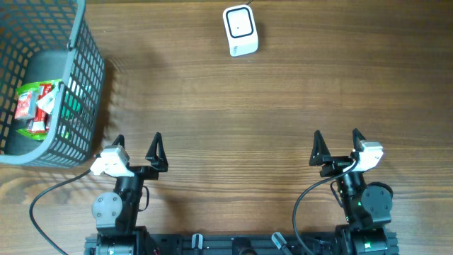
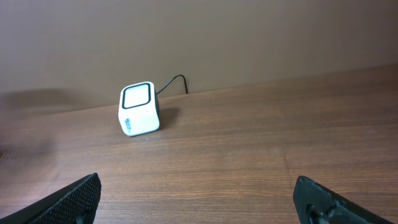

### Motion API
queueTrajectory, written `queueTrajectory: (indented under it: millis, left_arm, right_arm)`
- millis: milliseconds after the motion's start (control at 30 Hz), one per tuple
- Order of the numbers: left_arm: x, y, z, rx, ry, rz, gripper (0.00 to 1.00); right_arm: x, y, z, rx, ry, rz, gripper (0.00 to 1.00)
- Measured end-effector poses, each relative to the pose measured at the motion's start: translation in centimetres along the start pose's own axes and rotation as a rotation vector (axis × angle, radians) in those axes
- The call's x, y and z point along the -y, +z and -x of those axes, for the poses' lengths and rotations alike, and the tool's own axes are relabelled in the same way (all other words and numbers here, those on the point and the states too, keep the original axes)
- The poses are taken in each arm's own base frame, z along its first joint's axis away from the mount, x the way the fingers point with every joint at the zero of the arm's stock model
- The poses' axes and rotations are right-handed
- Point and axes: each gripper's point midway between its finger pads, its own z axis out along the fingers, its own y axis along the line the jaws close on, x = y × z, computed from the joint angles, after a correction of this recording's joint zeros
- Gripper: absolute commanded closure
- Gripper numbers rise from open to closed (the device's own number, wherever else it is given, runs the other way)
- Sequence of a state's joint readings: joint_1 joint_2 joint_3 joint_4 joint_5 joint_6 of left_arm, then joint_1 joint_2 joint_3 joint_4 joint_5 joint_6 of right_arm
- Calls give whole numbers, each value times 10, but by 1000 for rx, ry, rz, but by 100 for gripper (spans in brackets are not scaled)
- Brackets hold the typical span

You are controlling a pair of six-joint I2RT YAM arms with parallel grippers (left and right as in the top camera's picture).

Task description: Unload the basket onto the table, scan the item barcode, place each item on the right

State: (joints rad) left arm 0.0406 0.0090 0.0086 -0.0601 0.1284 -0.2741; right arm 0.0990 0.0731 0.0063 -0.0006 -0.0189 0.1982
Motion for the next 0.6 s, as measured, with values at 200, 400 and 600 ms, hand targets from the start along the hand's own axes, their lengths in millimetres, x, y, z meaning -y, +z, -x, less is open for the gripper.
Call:
queueTrajectory:
  millis: [200,400,600]
  left_arm:
    - [24,0,-9,-17,378,-98,0]
    - [24,0,-9,-14,453,-100,0]
    - [24,0,-9,-13,459,-100,0]
  right_arm:
    - [7,0,1,0,-307,-19,0]
    - [7,0,1,0,-358,-16,0]
    - [7,0,1,-1,-365,-16,0]
